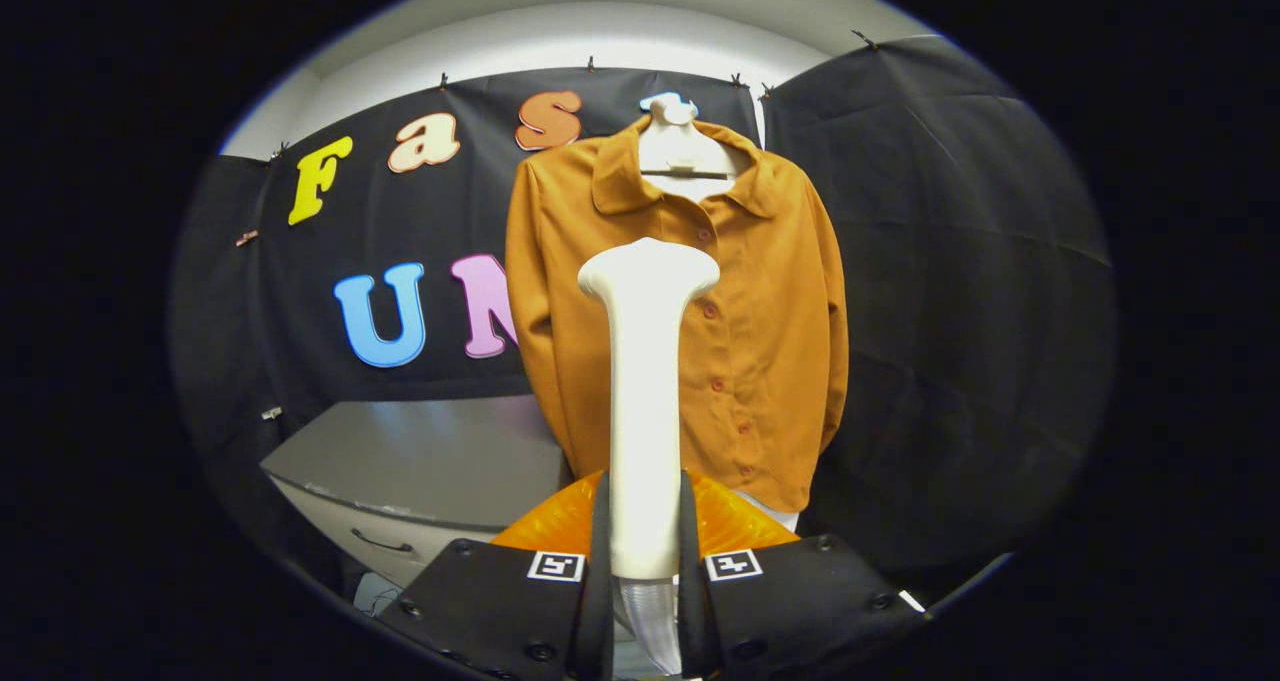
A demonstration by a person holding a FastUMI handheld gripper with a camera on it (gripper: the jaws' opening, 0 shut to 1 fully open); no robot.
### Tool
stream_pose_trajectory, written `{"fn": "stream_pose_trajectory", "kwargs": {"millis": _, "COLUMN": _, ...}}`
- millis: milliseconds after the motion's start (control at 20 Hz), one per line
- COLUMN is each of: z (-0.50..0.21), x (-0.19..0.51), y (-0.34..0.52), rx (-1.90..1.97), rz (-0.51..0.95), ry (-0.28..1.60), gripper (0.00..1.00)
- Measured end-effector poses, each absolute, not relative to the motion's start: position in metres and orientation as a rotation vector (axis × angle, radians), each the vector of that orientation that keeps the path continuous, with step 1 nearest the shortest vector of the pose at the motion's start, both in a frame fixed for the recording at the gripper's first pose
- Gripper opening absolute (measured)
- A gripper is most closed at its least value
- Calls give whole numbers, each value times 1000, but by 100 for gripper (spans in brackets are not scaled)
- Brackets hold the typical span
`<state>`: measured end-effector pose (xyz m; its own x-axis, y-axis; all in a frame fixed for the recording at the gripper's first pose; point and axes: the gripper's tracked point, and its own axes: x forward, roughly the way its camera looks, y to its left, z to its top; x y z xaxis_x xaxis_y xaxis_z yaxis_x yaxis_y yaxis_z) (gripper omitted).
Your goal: Iron the clothes twice with a garment steamer, once on the left side and once on the right side.
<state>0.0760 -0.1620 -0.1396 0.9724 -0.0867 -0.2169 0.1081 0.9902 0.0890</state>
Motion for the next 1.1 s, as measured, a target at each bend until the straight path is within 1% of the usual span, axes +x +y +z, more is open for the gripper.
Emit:
{"fn": "stream_pose_trajectory", "kwargs": {"millis": 200, "z": -95, "x": 85, "y": -127, "rx": 82, "rz": -55, "ry": 163, "gripper": 29}}
{"fn": "stream_pose_trajectory", "kwargs": {"millis": 400, "z": -70, "x": 87, "y": -95, "rx": 85, "rz": -12, "ry": 143, "gripper": 29}}
{"fn": "stream_pose_trajectory", "kwargs": {"millis": 650, "z": -53, "x": 79, "y": -65, "rx": 81, "rz": 23, "ry": 132, "gripper": 29}}
{"fn": "stream_pose_trajectory", "kwargs": {"millis": 1100, "z": -26, "x": 47, "y": -32, "rx": 78, "rz": 32, "ry": 99, "gripper": 29}}
